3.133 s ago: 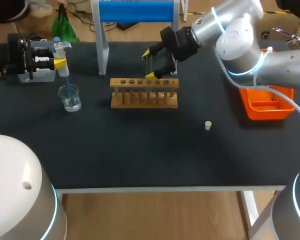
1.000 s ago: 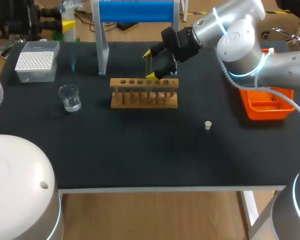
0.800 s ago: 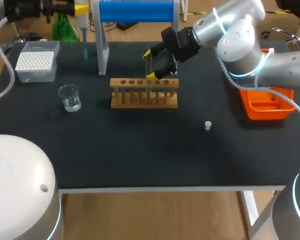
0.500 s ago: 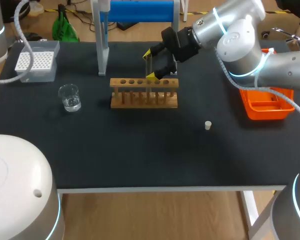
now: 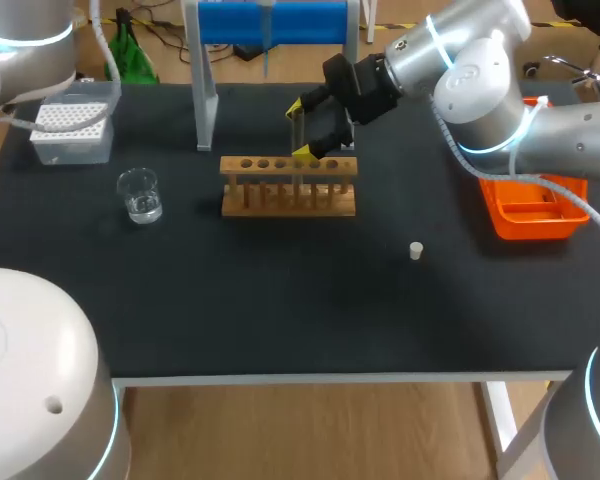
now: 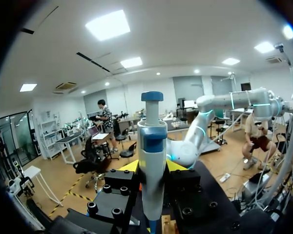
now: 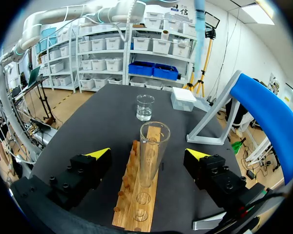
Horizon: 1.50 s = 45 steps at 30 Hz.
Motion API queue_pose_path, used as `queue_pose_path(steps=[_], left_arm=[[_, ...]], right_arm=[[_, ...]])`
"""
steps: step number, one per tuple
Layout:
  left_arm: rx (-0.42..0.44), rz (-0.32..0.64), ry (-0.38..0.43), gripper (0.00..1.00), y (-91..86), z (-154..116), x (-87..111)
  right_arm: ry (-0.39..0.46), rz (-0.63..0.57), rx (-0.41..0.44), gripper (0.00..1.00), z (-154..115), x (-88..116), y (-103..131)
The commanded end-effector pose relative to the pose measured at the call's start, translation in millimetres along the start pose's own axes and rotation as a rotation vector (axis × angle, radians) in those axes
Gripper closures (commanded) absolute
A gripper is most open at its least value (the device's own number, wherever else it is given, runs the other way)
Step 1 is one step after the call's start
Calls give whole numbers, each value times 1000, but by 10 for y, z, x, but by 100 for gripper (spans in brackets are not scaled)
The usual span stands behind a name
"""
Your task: Invert the test tube, pick up the pipette, mount the tip to pipette, aspirate from beaker and dispense into the tube, eject the tip, return the pipette, and cap with the stopper.
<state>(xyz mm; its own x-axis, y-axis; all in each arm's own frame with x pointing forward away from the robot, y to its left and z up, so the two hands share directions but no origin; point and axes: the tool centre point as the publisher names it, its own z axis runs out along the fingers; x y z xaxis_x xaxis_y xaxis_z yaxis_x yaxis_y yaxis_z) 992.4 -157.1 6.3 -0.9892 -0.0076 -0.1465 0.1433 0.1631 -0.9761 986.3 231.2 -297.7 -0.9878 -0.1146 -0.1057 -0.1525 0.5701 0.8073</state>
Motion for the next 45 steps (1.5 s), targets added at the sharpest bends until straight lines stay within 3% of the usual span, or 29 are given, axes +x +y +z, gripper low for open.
queue_pose_path(steps=[1, 37, 45], left_arm=[[2, -4, 47, 100, 0, 125, -92], [19, -34, 43, 100, 27, 154, -33], [38, -63, 33, 100, -52, 254, 20]], right_arm=[[1, 1, 3, 0, -13, 4, 5], [1, 1, 3, 0, -13, 4, 5], [1, 1, 3, 0, -13, 4, 5]])
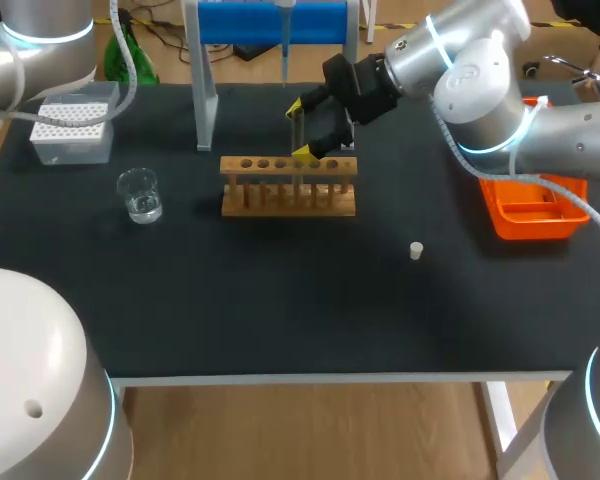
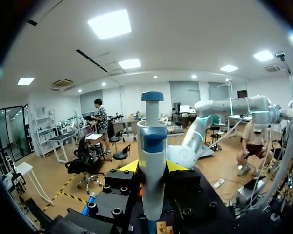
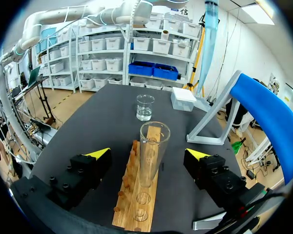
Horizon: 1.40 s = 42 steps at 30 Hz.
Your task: Invert the test tube, pick up the pipette, mount the tip to pipette, aspirate from beaker and dispense into the tube, eject the tip, return the pipette, and cap with the stopper.
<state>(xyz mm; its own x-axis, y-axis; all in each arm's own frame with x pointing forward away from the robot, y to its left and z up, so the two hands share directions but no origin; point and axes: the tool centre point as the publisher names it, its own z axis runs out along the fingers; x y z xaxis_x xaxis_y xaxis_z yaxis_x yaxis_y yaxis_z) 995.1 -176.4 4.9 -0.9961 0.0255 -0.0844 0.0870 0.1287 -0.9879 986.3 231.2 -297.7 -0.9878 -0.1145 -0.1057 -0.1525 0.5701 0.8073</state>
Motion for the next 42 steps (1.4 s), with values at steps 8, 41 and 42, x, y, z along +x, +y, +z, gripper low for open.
queue_pose_path(steps=[8, 41, 42], left_arm=[[26, -60, -12, 100, -17, 154, 84], [42, -99, -50, 100, 261, 135, 181], [37, -101, -52, 100, 266, 129, 181]], right_arm=[[1, 1, 3, 0, -13, 3, 5], [1, 1, 3, 0, -13, 3, 5], [1, 1, 3, 0, -13, 3, 5]])
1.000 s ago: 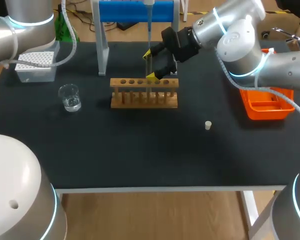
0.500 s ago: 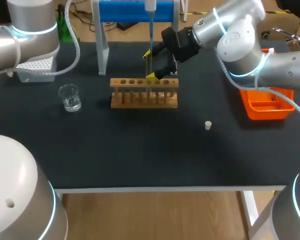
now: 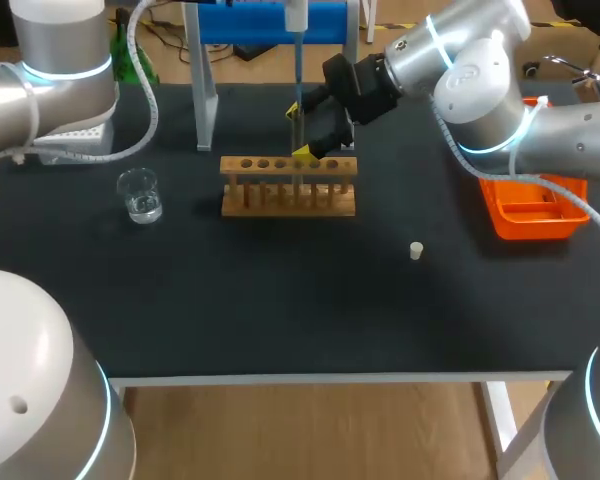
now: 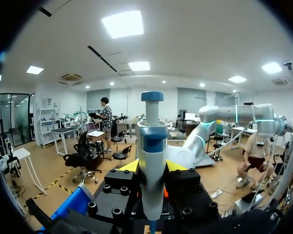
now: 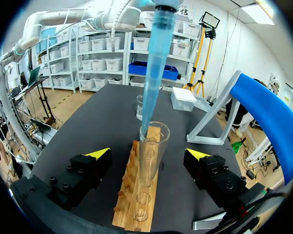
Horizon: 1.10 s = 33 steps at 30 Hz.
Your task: Invert the test tube, pick up the pipette, mount the tip to pipette, aspirate from beaker and dispense into the tube, eject the tip, return the pipette, and cap with the stopper.
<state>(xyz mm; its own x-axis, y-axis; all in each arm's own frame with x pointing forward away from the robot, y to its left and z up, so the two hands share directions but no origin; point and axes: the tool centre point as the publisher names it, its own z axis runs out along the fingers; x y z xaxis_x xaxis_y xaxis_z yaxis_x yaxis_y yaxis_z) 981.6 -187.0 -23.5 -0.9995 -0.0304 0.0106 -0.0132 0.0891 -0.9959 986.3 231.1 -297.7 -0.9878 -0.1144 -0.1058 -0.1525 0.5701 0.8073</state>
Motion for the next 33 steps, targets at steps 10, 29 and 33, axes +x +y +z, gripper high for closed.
queue_pose_path(steps=[10, 29, 33], left_arm=[[-27, 3, -24, 100, 26, -64, -10], [-22, 31, -8, 100, -9, 5, -207], [-19, 29, -1, 100, -3, 35, -205]], right_arm=[[1, 1, 3, 0, -13, 3, 5], [1, 1, 3, 0, -13, 3, 5], [1, 1, 3, 0, -13, 3, 5]])
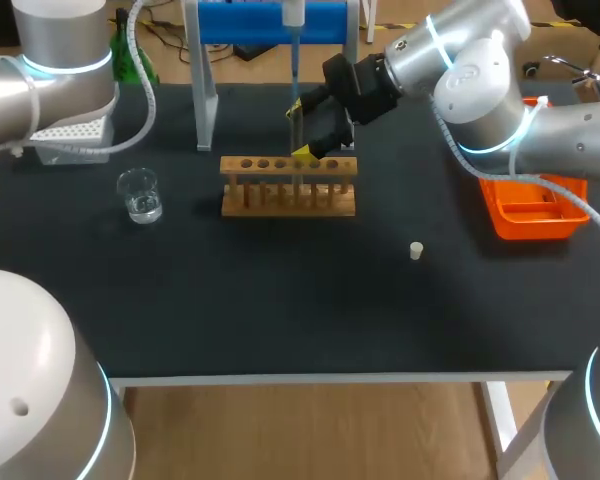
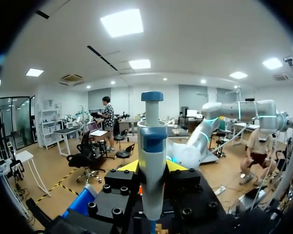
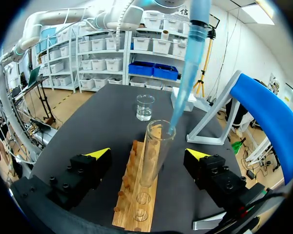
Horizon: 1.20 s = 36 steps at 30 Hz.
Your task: Invert the test tube, pick up the pipette, mount the tip to pipette, aspirate from beaker and dispense into the tube, eject the tip, return the pipette, and cap with the stopper.
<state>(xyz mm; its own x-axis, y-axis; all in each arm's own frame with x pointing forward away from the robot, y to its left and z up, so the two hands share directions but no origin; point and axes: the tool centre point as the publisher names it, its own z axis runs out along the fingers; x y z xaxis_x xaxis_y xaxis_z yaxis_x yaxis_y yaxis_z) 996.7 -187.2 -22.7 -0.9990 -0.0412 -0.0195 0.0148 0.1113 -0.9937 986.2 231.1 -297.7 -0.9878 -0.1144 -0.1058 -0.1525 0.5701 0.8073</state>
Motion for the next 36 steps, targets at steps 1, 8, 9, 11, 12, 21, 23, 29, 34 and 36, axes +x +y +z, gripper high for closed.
queue_pose_path(steps=[1, 8, 9, 11, 12, 21, 23, 29, 34, 36], left_arm=[[4, -1, 14, 100, 11, 36, -49], [16, -5, 23, 100, -2, 79, 21], [16, -7, 23, 100, -4, 82, 35], [15, -10, 22, 100, -6, 89, 62], [14, -12, 22, 100, -10, 96, 75], [3, -24, 2, 100, -6, 109, 215], [1, -26, -4, 100, 1, 99, 235], [0, -20, -21, 100, 27, 69, 246], [1, -6, -30, 100, 61, 41, 204], [2, -1, -32, 100, 78, 28, 184]], right_arm=[[1, 1, 3, 0, -13, 3, 5], [1, 1, 3, 0, -13, 3, 5], [1, 1, 3, 0, -13, 3, 5], [1, 1, 3, 0, -13, 3, 5], [1, 1, 3, 0, -13, 3, 5], [1, 1, 3, 0, -13, 3, 5], [1, 1, 3, 0, -13, 3, 5], [1, 1, 3, 0, -13, 3, 5], [1, 1, 3, 0, -13, 3, 5], [1, 1, 3, 0, -13, 3, 5]])
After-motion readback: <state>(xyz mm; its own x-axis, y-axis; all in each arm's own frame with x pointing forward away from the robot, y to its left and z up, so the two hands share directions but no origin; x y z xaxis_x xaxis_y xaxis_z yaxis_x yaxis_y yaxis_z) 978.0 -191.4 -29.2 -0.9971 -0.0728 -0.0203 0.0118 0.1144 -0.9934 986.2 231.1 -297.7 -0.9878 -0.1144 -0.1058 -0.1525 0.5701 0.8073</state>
